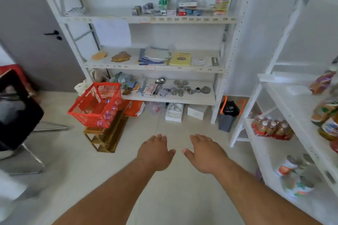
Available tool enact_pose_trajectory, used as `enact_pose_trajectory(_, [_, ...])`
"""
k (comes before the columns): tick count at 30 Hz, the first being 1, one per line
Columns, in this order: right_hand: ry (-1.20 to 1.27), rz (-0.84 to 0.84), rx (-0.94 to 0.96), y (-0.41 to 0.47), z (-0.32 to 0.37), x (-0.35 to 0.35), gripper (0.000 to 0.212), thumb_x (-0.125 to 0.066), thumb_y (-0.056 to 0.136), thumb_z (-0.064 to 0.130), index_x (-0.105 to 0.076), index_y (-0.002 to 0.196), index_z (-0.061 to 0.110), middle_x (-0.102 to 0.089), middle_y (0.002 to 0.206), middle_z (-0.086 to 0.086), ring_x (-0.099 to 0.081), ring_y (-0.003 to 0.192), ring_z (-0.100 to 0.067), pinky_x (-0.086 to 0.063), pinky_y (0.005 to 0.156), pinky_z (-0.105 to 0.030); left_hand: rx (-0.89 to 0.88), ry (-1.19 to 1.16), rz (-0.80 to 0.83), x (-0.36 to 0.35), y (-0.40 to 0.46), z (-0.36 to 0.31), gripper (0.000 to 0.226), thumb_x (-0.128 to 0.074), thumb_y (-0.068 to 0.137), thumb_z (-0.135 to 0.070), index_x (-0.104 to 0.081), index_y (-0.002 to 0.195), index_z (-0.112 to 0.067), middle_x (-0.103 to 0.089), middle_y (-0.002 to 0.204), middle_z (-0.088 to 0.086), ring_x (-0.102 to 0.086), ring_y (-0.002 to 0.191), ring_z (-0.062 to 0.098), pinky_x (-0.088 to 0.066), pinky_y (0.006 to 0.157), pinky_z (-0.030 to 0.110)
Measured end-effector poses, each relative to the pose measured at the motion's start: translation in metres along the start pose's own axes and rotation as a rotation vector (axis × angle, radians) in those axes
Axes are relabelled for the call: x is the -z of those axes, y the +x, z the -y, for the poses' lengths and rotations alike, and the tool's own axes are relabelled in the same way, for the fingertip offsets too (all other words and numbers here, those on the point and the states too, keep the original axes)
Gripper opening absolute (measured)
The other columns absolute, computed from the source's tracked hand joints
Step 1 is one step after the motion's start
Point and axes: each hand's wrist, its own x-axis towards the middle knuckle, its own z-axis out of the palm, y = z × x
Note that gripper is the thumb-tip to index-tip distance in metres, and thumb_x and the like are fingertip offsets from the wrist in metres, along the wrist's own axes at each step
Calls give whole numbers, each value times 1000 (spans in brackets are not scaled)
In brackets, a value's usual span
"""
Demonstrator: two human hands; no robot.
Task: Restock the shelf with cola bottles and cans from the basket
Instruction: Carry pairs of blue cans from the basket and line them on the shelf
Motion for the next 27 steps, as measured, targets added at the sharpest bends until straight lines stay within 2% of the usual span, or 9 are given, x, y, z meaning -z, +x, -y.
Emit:
enact_pose_trajectory(5, [-40,51,152,64,100,-8,75,-32,106,60,-21,165,16,-23,172,-6,-24,157,-26,-25,126,-40,187,-88,-24,13,-2,109,78,-38,104,-62,-23,166,-17,-23,173,5,-24,159,26,-29,125,44])
enact_pose_trajectory(10, [-87,98,261,110,173,-15,76,-33,105,61,-20,165,17,-23,172,-6,-25,157,-26,-27,125,-42,316,-156,-43,22,-7,184,76,-41,103,-63,-30,163,-18,-29,171,4,-30,156,27,-35,120,45])
enact_pose_trajectory(15, [-135,139,326,152,207,-21,76,-34,105,61,-21,165,17,-26,171,-5,-28,155,-26,-32,124,-43,402,-218,-45,21,11,224,74,-45,101,-63,-35,160,-19,-35,168,3,-39,151,26,-44,116,47])
enact_pose_trajectory(21, [-130,171,367,220,218,-19,75,-34,105,62,-22,165,17,-28,170,-5,-31,154,-27,-35,122,-44,439,-196,-28,37,68,244,74,-46,101,-63,-34,161,-21,-35,168,2,-38,152,26,-45,116,46])
enact_pose_trajectory(24, [-101,156,378,262,215,-10,75,-35,104,62,-25,164,16,-33,168,-6,-35,151,-28,-37,120,-44,467,-187,-41,49,105,254,61,-48,98,-65,-50,142,-23,-57,142,0,-57,129,23,-55,102,45])
enact_pose_trajectory(27, [-85,168,382,300,212,0,76,-36,104,62,-28,163,15,-36,166,-7,-38,149,-28,-39,118,-44,509,-219,-20,62,139,259,49,-51,96,-65,-55,126,-27,-62,120,-4,-63,111,18,-60,91,42])
